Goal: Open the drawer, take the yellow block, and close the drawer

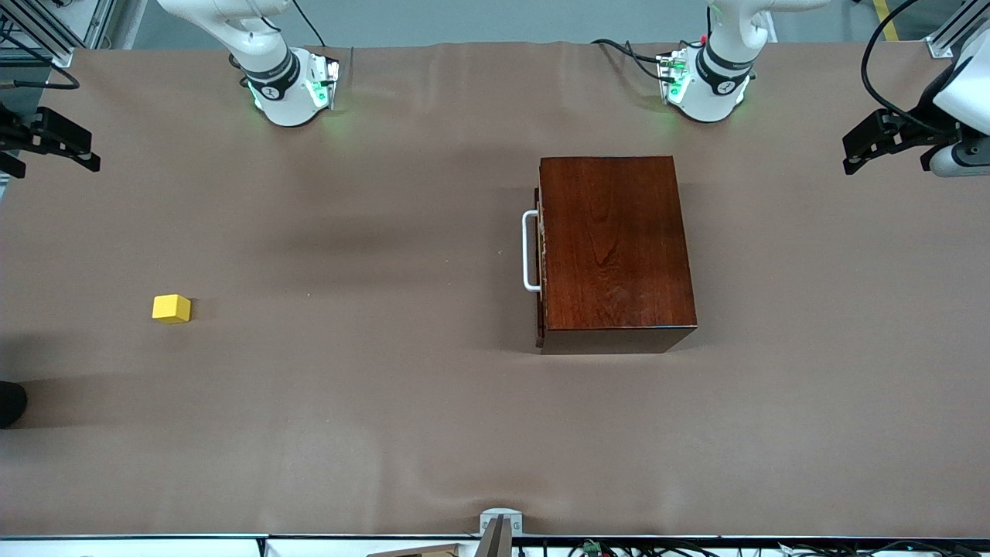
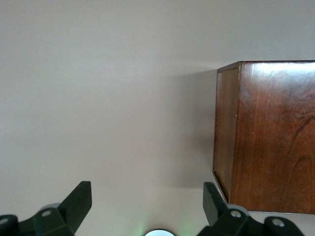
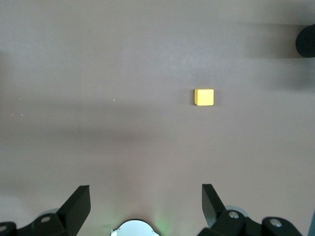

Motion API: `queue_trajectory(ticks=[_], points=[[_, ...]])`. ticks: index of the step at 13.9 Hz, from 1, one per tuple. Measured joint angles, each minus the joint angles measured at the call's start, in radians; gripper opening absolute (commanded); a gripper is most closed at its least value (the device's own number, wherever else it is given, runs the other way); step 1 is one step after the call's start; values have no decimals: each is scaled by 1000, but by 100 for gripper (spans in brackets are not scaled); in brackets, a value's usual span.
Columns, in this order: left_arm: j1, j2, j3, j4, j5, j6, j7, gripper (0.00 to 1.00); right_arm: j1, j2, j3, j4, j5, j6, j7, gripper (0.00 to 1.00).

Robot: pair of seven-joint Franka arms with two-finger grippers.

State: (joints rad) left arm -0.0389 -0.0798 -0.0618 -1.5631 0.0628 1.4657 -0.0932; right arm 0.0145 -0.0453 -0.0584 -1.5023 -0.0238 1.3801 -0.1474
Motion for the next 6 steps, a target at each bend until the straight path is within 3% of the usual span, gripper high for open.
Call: queue_trajectory(ticks=[6], points=[[18, 0, -1, 0, 0, 2, 0, 100, 0, 0, 0, 0, 0, 0, 0, 100]])
